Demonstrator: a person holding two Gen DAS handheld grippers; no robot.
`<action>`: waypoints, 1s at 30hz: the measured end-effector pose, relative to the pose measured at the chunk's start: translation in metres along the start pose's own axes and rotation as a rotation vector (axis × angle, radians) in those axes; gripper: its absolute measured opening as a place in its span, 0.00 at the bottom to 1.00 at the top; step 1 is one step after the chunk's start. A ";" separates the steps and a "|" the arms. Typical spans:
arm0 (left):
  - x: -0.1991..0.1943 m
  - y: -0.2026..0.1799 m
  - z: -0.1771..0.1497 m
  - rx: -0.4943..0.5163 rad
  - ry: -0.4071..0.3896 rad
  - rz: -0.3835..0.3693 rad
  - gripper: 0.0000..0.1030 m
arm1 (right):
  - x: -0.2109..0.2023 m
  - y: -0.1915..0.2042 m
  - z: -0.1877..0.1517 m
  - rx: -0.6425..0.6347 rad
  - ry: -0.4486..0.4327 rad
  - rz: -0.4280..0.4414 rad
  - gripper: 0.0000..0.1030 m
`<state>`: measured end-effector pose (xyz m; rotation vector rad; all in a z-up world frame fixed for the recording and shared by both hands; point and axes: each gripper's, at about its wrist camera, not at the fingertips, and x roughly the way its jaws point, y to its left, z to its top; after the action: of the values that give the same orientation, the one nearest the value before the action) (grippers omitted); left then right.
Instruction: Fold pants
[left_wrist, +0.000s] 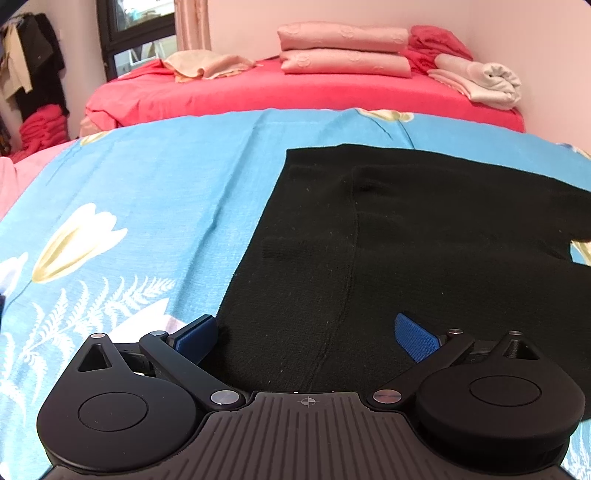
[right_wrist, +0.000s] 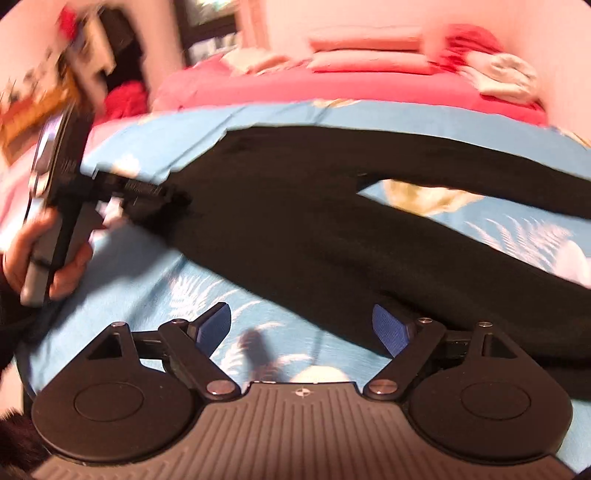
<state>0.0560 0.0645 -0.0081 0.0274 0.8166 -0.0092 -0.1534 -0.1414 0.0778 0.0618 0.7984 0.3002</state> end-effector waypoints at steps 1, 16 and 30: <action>-0.002 0.001 -0.001 0.002 0.004 0.001 1.00 | -0.006 -0.010 0.001 0.041 -0.015 -0.009 0.84; -0.046 -0.006 -0.006 -0.059 0.143 -0.245 1.00 | -0.037 -0.057 -0.026 0.154 -0.057 -0.170 0.84; -0.021 -0.007 -0.010 -0.286 0.234 -0.557 1.00 | -0.150 -0.200 -0.113 1.089 -0.419 -0.439 0.78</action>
<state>0.0339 0.0579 -0.0001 -0.4773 1.0309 -0.4203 -0.2847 -0.3822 0.0700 0.9278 0.4587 -0.5773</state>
